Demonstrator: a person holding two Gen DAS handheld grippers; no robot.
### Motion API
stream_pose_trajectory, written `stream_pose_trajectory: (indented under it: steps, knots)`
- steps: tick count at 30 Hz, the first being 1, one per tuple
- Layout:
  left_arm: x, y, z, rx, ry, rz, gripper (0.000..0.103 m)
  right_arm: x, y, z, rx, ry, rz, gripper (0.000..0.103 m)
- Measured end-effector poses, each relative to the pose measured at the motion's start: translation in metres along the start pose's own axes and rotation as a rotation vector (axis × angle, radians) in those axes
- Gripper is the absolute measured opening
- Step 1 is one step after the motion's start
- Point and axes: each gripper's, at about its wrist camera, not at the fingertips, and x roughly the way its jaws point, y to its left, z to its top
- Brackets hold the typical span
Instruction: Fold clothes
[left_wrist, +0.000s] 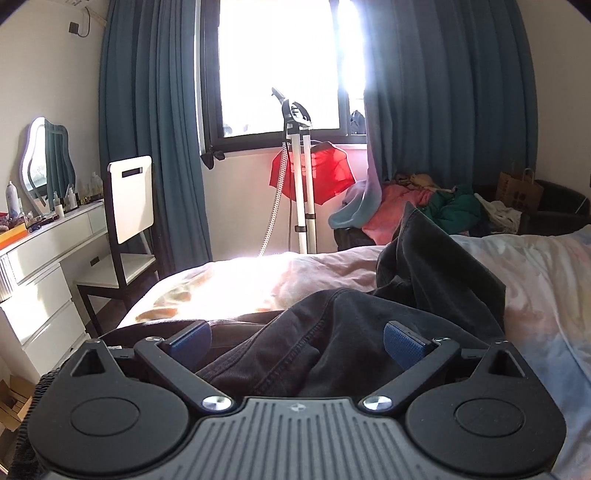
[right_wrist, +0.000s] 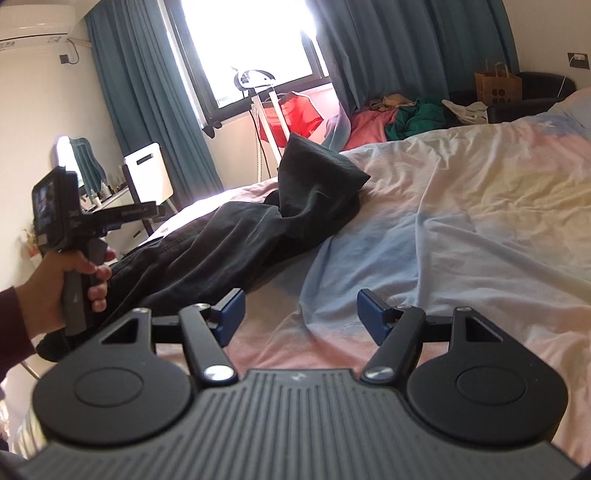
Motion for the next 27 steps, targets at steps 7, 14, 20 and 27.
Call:
stream_pose_trajectory:
  steps: [7, 14, 20, 27]
  knots:
    - [0.137, -0.004, 0.019, 0.007, 0.096, 0.025, 0.098, 0.059, -0.025, 0.006, 0.064, 0.064, 0.002, 0.07]
    - [0.203, 0.013, 0.022, -0.035, 0.206, 0.059, 0.071, 0.085, -0.042, 0.003, 0.143, 0.108, 0.021, 0.07]
    - [0.189, -0.005, 0.014, 0.082, 0.237, 0.024, 0.008, 0.105, -0.055, 0.001, 0.209, 0.143, 0.04, 0.07]
    - [0.086, -0.052, 0.028, 0.159, 0.081, -0.064, 0.003, 0.084, -0.05, 0.001, 0.16, 0.096, 0.01, 0.07]
